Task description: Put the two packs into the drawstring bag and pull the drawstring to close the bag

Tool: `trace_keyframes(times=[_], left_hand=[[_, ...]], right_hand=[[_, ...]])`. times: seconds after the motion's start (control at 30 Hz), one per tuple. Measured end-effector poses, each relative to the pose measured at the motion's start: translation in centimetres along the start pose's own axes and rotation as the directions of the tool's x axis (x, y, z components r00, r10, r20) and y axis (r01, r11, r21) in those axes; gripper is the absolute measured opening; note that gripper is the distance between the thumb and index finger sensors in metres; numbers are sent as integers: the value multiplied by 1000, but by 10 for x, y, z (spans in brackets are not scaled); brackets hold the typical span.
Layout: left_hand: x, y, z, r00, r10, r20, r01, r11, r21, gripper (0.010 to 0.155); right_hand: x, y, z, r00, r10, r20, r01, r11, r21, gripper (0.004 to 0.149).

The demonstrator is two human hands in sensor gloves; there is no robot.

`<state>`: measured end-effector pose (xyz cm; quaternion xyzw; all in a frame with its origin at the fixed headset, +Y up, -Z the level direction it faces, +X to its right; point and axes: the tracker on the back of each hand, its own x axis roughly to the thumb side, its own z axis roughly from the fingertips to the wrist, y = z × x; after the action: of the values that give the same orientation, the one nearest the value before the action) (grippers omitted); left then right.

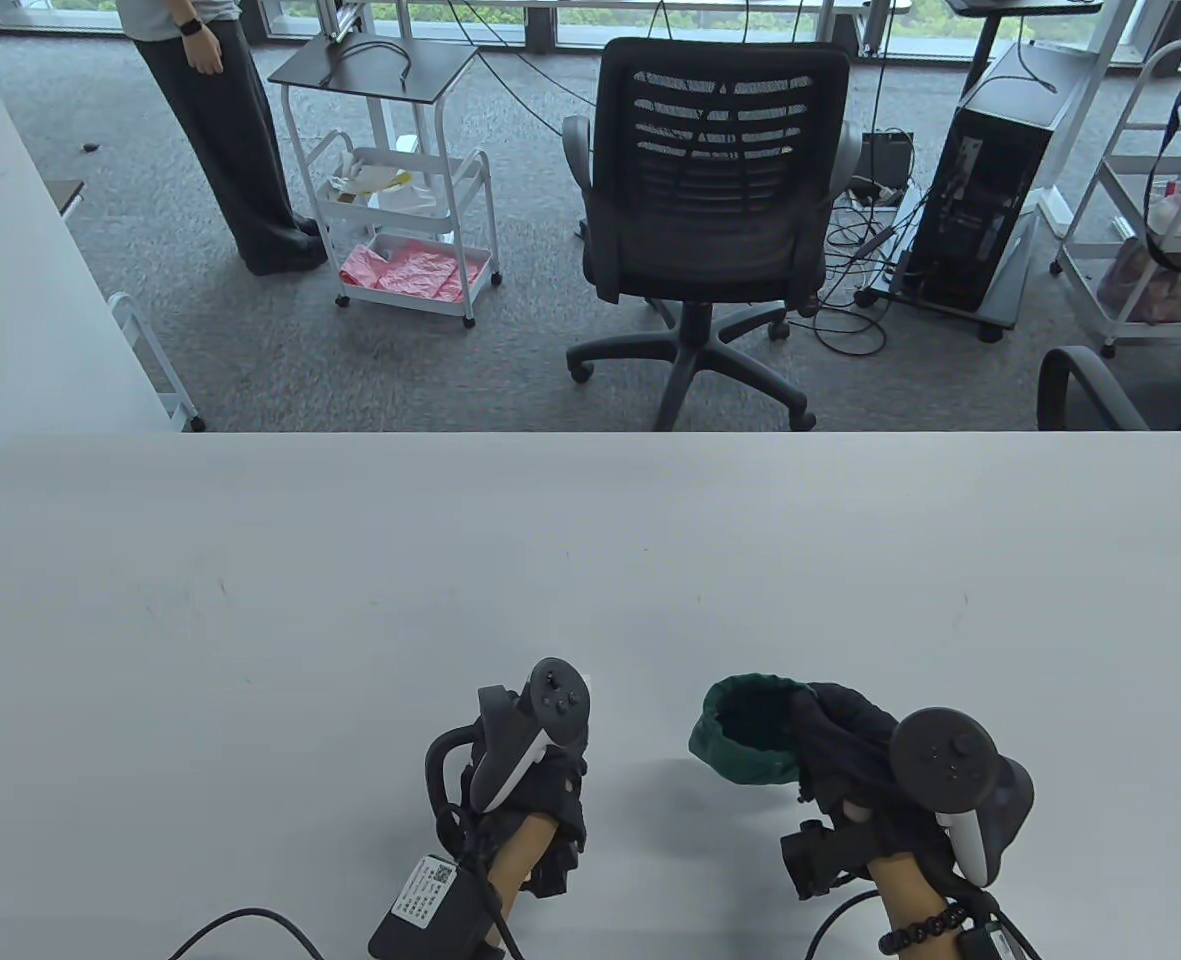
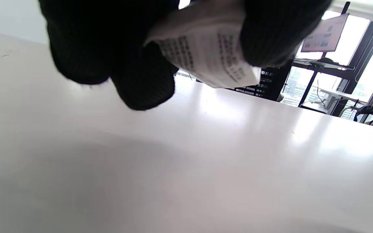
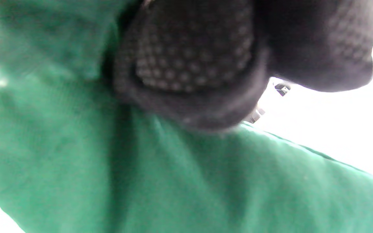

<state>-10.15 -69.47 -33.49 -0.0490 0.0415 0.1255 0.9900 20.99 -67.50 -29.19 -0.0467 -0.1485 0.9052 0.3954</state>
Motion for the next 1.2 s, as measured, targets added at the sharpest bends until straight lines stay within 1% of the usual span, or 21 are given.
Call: trace_keyframes(times=[0.17, 0.27, 0.33, 0.47, 0.53, 0.7, 0.83, 0.93, 1.13, 1.2], left_hand=[[2, 13, 7, 991, 107, 74, -113, 991, 78, 60], [2, 20, 12, 977, 174, 122, -186, 978, 96, 59], [3, 24, 16, 957, 244, 156, -263, 958, 114, 57], [3, 31, 20, 916, 342, 209, -368, 924, 101, 57], [3, 34, 22, 883, 407, 233, -435, 897, 83, 55], [0, 34, 22, 827, 502, 253, -526, 850, 35, 54], [-1, 37, 23, 788, 540, 295, -574, 818, 36, 52], [-2, 41, 25, 747, 580, 325, -621, 783, 31, 52], [0, 52, 32, 642, 642, 420, -713, 701, 19, 51], [0, 55, 35, 619, 649, 443, -728, 686, 13, 51]], right_hand=[[0, 0, 0, 1000, 2, -2, -2, 1000, -3, 43], [0, -1, 0, 1000, 7, -1, -7, 1000, -6, 43], [0, -1, 0, 1000, 7, 0, -7, 1000, -9, 43], [0, -2, 0, 1000, 6, 3, -6, 1000, -14, 43], [0, -2, 0, 1000, 7, 4, -7, 1000, -16, 43], [-1, -3, 0, 1000, 6, 4, -6, 1000, -22, 43], [-1, -4, 0, 1000, 7, 3, -7, 1000, -27, 43], [-1, -4, 0, 1000, 18, 5, -18, 999, -30, 43], [-1, -5, 0, 999, 46, 18, -45, 998, -40, 43], [-1, -5, 0, 998, 54, 22, -53, 998, -43, 43]])
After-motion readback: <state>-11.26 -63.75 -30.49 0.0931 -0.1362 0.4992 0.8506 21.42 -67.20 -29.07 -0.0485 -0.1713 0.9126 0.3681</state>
